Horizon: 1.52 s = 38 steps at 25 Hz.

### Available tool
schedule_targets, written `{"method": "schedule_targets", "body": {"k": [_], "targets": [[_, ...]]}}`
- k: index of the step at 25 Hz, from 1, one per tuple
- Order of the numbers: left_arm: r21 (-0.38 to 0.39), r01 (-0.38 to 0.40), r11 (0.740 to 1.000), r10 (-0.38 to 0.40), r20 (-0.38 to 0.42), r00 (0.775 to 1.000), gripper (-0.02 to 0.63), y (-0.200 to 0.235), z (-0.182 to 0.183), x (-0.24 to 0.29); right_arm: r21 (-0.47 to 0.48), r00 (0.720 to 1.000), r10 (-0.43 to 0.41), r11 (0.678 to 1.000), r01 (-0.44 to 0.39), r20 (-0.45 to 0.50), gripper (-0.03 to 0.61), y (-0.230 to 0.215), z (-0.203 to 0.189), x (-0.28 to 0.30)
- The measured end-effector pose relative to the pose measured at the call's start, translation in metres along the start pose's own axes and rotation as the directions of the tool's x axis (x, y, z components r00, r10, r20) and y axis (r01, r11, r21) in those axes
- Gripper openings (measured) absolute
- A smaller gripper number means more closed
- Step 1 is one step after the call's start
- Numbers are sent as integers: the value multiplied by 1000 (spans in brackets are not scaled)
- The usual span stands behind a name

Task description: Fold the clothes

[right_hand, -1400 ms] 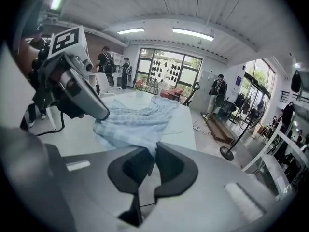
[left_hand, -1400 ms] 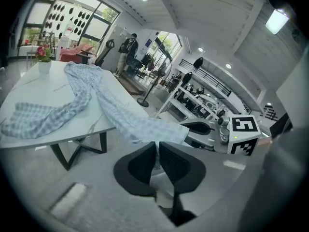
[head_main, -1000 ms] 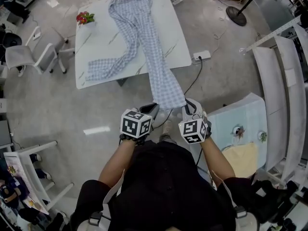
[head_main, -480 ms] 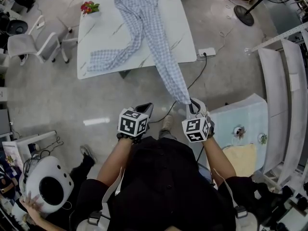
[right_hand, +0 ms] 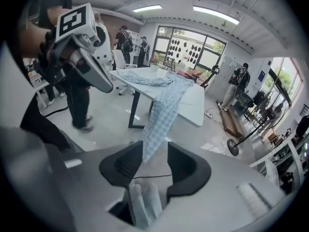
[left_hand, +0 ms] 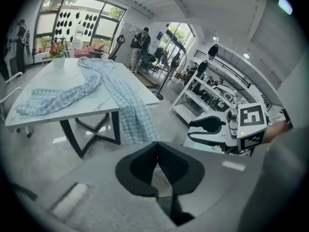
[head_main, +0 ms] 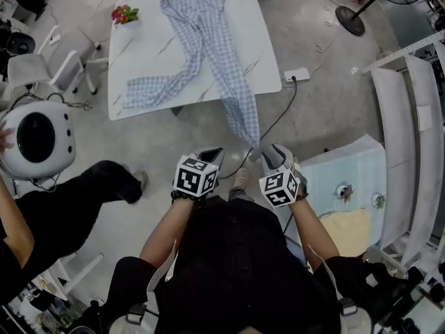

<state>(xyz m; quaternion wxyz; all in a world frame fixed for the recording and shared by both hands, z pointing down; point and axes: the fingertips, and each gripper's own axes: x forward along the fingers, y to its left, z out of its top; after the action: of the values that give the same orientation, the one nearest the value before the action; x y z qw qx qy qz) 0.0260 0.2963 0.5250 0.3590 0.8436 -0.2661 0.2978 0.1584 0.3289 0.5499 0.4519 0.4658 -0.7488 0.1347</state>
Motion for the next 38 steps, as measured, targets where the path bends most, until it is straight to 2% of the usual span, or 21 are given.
{"method": "schedule_targets", "body": {"k": [12, 19, 25, 30, 35, 38], "targets": [[36, -90, 995, 89, 31, 996, 8, 2, 33, 6, 35, 995, 12, 999, -16, 96, 172, -44, 27, 4], [53, -186, 981, 181, 86, 980, 8, 27, 63, -10, 37, 985, 57, 997, -64, 164, 167, -54, 65, 14], [64, -234, 970, 226, 110, 968, 8, 80, 81, -36, 9, 978, 72, 997, -75, 195, 161, -41, 118, 40], [102, -247, 964, 239, 88, 967, 17, 144, 91, -58, 61, 977, 102, 991, -116, 188, 155, -14, 172, 75], [211, -298, 931, 299, 26, 954, 47, 227, 81, -84, 97, 977, 129, 984, -146, 167, 149, 24, 220, 116], [263, -300, 917, 317, -24, 948, 61, 272, 69, -95, 118, 977, 139, 980, -159, 159, 147, 47, 247, 137]]}}
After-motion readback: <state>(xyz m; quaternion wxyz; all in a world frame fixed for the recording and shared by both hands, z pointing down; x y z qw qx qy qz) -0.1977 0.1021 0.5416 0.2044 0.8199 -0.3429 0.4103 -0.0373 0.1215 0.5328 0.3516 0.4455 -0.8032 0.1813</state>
